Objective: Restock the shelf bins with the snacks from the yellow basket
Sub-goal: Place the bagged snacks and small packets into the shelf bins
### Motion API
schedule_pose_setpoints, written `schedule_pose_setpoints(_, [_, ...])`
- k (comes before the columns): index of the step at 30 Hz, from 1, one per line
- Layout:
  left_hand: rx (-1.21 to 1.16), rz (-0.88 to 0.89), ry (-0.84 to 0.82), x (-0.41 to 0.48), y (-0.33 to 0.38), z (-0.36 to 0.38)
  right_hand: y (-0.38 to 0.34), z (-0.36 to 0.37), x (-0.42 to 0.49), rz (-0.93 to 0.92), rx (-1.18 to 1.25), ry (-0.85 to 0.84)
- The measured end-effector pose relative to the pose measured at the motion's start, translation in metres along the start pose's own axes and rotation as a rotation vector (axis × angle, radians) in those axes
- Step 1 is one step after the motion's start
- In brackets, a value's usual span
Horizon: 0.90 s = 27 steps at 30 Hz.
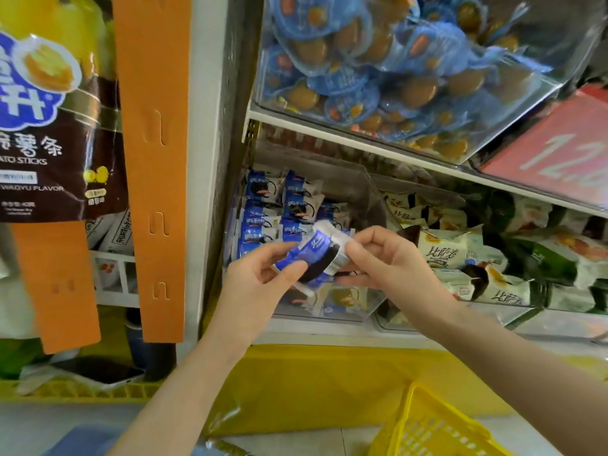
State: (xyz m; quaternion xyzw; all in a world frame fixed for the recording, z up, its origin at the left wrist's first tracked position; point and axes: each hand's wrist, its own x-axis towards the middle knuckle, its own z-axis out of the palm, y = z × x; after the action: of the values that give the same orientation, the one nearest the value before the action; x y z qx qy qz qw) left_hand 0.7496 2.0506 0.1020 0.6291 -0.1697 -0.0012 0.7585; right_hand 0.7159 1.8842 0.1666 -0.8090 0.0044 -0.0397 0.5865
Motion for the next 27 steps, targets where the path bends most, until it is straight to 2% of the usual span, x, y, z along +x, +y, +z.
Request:
schedule_pose_setpoints(2, [0.141,0.173,0.066,-0.001,0.000,-0.001,-0.002,0.003,-0.002,0.043,-0.044,-0.054])
schedule_pose_setpoints(5, [0.514,0.516,0.038,-0.004,0.002,-0.004,-0.007,0.005,0.000,0.290,0.161,-0.112])
schedule_pose_setpoints(7, [0.589,0.580,-0.034,-0.005,-0.001,-0.002,-0.010,0.004,-0.001,0.344,0.226,-0.118])
schedule_pose_setpoints(9, [0.531,0.515,-0.059,-0.008,0.001,0.002,-0.008,0.001,-0.001,0.303,0.180,-0.071])
schedule_pose_setpoints(13, [0.093,0.099,-0.052,-0.009,0.007,0.009,-0.007,-0.002,-0.002,0.159,0.080,-0.032])
schedule_pose_setpoints(15, [-0.062,-0.041,-0.044,-0.004,0.004,0.007,-0.006,-0.001,-0.002,0.103,0.066,-0.040])
schedule_pose_setpoints(21, [-0.001,-0.018,0.001,-0.001,0.002,0.001,-0.008,0.003,0.005,-0.032,-0.421,-0.140])
schedule_pose_setpoints(25, [0.113,0.004,0.047,0.000,0.002,0.002,-0.004,0.008,0.010,-0.070,-0.488,-0.136])
schedule_pose_setpoints(27, [0.285,0.092,0.064,-0.002,0.001,0.003,-0.004,0.004,0.018,-0.087,-0.495,-0.101])
